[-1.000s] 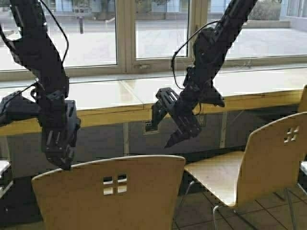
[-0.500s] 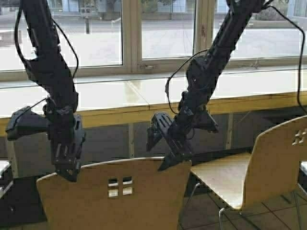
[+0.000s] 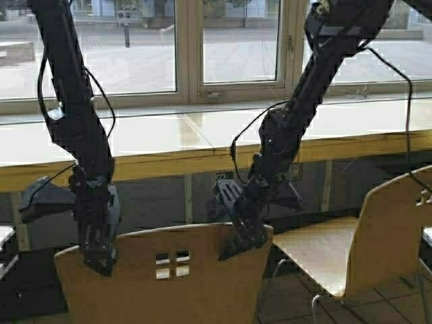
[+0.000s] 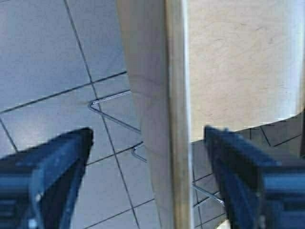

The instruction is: Push the chairs under the table

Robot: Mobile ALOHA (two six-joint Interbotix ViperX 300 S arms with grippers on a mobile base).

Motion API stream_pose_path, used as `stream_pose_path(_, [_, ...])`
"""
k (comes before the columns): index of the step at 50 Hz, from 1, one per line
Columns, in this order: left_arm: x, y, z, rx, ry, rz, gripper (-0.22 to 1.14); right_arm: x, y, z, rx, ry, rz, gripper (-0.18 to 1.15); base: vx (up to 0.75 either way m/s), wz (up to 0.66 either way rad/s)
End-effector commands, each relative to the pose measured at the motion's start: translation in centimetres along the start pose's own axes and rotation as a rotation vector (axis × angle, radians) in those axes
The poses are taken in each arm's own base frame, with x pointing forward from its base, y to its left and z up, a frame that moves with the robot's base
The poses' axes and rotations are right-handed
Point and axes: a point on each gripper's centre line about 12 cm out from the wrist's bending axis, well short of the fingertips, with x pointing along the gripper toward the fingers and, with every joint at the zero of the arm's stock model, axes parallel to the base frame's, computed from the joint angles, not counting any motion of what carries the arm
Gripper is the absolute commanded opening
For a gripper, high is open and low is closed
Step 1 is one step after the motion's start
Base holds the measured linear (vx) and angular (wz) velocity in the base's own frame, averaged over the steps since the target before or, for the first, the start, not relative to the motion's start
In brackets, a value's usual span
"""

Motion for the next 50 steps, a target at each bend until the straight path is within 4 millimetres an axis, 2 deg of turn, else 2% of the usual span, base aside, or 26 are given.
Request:
stream_pose_path(1, [0.7,-1.4,-0.4,0.007,0.018,-0.027,1.0,-0.1,1.3,1.3,0.011,-0.012,0.037,1.0,0.01,0.01])
stream_pose_path(13, [2.4,-2.1,-0.9,0.011,0.026,-0.036,0.99,0.8,0.0,2.6,0.029,-0.019,0.02,0.97,0.01,0.01])
stream_pose_path(16, [2.5,-2.1,-1.0,0.011,0.028,-0.035,0.97,0.9,-0.3,2.7,0.032,-0.02,0.016,0.92,0.01,0.01])
stream_pose_path(19, [2.6,-2.1,-1.0,0.011,0.03,-0.034,0.9,1.0,-0.2,2.7,0.029,-0.02,0.018,0.82,0.02,0.01])
stream_pose_path(24, [2.9,-2.1,-0.8,0.005,0.028,-0.031,0.68,1.3,-0.1,2.9,0.029,-0.008,0.023,0.54,0.02,0.01])
stream_pose_path(30, [2.9,-2.0,-0.7,-0.007,0.036,-0.018,0.3,1.7,0.0,3.1,0.035,0.024,0.032,0.16,0.01,0.0])
stream_pose_path(34, [2.9,-1.9,-0.7,-0.008,0.039,-0.011,0.08,1.9,0.0,3.1,0.035,0.036,0.034,0.02,0.0,0.01])
stream_pose_path(38, [3.0,-1.8,-0.6,-0.018,0.037,-0.008,0.0,2.0,0.4,3.2,0.032,0.036,0.046,0.03,0.01,0.01])
stream_pose_path(50, [3.1,-1.8,-0.6,-0.027,0.036,-0.006,0.04,2.2,1.0,3.3,0.028,0.04,0.062,0.04,0.04,0.02])
